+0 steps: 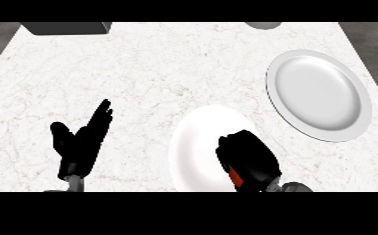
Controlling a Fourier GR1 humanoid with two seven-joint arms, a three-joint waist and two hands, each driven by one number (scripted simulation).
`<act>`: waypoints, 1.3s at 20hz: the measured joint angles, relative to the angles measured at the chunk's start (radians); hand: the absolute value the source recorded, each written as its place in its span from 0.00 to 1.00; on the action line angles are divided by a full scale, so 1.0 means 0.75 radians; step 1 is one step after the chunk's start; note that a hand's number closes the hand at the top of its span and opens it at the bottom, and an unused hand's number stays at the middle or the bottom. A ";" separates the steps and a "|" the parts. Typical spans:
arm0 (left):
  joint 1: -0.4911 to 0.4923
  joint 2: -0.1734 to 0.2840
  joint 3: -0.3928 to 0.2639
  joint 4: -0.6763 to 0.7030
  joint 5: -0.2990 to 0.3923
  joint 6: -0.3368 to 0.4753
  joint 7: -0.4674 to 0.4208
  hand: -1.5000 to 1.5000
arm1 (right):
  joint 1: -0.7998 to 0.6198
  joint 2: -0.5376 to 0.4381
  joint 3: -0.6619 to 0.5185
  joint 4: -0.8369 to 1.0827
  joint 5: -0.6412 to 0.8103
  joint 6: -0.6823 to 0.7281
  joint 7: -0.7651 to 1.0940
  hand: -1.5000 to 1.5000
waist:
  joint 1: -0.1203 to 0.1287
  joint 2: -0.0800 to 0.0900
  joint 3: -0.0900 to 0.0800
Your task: Pick the bell pepper from the plate and place it in the plate
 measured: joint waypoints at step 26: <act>-0.020 -0.032 0.000 0.011 -0.021 -0.005 -0.009 0.50 | 0.534 0.257 -0.117 -0.700 0.038 -1.005 0.452 1.00 | 0.021 0.013 0.007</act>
